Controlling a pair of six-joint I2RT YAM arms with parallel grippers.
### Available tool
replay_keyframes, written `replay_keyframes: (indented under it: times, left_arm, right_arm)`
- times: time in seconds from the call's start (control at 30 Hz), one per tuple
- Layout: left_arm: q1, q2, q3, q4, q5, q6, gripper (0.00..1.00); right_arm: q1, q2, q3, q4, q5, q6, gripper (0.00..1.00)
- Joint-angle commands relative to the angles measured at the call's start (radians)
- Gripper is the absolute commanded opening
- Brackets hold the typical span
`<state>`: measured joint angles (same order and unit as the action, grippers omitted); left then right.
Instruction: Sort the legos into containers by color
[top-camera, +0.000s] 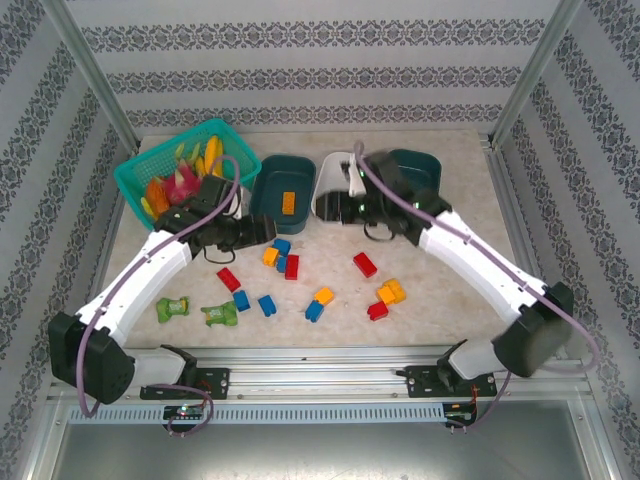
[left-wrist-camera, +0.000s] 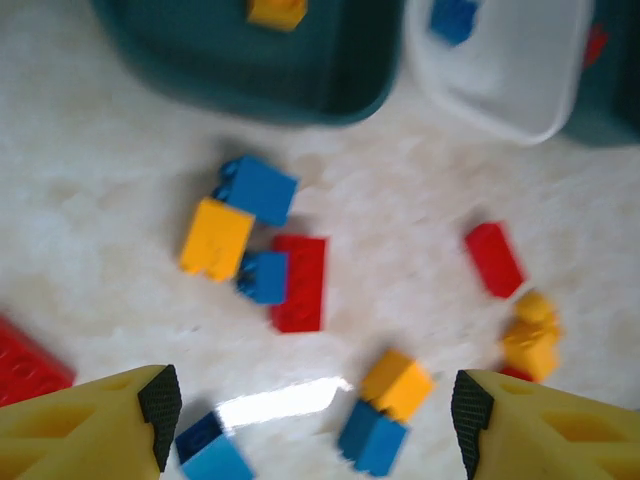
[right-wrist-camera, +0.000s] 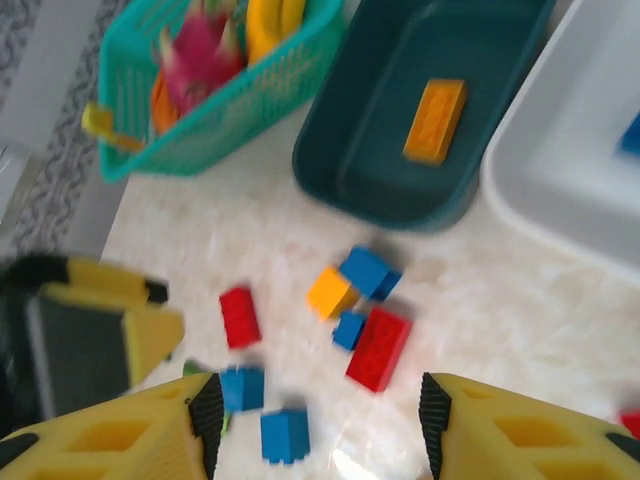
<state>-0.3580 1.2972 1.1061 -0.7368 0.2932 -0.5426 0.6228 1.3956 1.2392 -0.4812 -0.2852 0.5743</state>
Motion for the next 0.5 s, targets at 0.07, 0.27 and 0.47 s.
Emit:
replay_keyframes:
  times: [0.07, 0.27, 0.47]
  left_arm:
    - [0.005, 0.075, -0.055, -0.012, -0.028, 0.166, 0.70]
    - [0.005, 0.224, -0.020, 0.043, -0.048, 0.248, 0.62]
    - [0.004, 0.351, 0.016, 0.082, -0.040, 0.270, 0.62]
  right_arm:
    - [0.079, -0.122, -0.337, 0.347, -0.084, 0.017, 0.59]
    - [0.101, -0.156, -0.434, 0.375, -0.059, 0.072, 0.60]
    - [0.106, -0.201, -0.454, 0.349, -0.018, 0.090, 0.60]
